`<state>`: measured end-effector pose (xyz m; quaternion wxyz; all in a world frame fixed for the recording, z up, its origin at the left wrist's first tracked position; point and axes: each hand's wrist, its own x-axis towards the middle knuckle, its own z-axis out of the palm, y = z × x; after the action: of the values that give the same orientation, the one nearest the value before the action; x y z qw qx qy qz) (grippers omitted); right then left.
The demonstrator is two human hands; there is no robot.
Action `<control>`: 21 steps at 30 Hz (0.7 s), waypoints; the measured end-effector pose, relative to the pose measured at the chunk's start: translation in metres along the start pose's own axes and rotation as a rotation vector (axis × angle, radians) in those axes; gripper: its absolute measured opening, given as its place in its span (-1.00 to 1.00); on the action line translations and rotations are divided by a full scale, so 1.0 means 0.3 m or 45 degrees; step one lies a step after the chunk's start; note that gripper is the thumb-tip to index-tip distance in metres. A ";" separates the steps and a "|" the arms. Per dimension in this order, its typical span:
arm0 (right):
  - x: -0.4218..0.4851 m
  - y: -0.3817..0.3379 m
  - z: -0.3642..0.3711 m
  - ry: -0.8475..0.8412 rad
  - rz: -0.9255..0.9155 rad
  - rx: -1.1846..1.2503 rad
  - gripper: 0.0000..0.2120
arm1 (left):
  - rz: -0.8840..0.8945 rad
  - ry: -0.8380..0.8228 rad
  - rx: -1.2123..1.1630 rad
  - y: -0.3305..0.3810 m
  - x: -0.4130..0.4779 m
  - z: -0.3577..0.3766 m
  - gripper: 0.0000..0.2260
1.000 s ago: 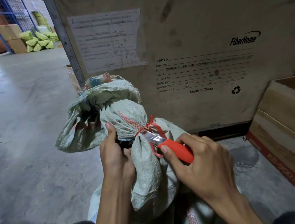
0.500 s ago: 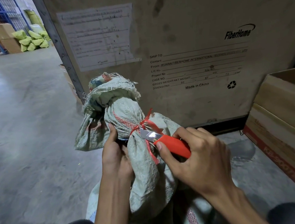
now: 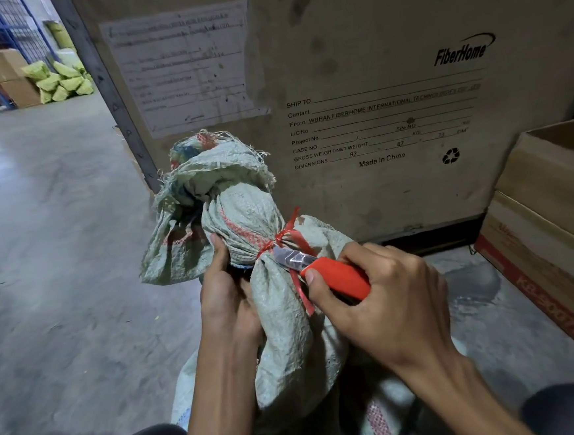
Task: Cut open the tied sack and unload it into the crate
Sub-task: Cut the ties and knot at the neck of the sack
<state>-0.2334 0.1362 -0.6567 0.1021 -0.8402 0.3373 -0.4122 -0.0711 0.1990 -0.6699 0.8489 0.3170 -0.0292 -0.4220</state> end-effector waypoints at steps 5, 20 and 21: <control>0.000 -0.008 0.000 -0.004 0.023 -0.012 -0.53 | 0.018 -0.022 -0.004 0.001 -0.003 0.002 -0.51; -0.004 0.015 0.011 0.169 -0.100 -0.002 -0.61 | 0.257 0.041 0.208 -0.002 -0.028 0.034 -0.48; -0.006 0.016 0.015 0.188 -0.113 0.001 -0.62 | 0.300 0.051 0.264 0.000 -0.037 0.039 -0.50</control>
<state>-0.2330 0.1332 -0.6627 0.0589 -0.8215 0.3063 -0.4773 -0.0817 0.2012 -0.6581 0.8557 0.4055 -0.0924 -0.3079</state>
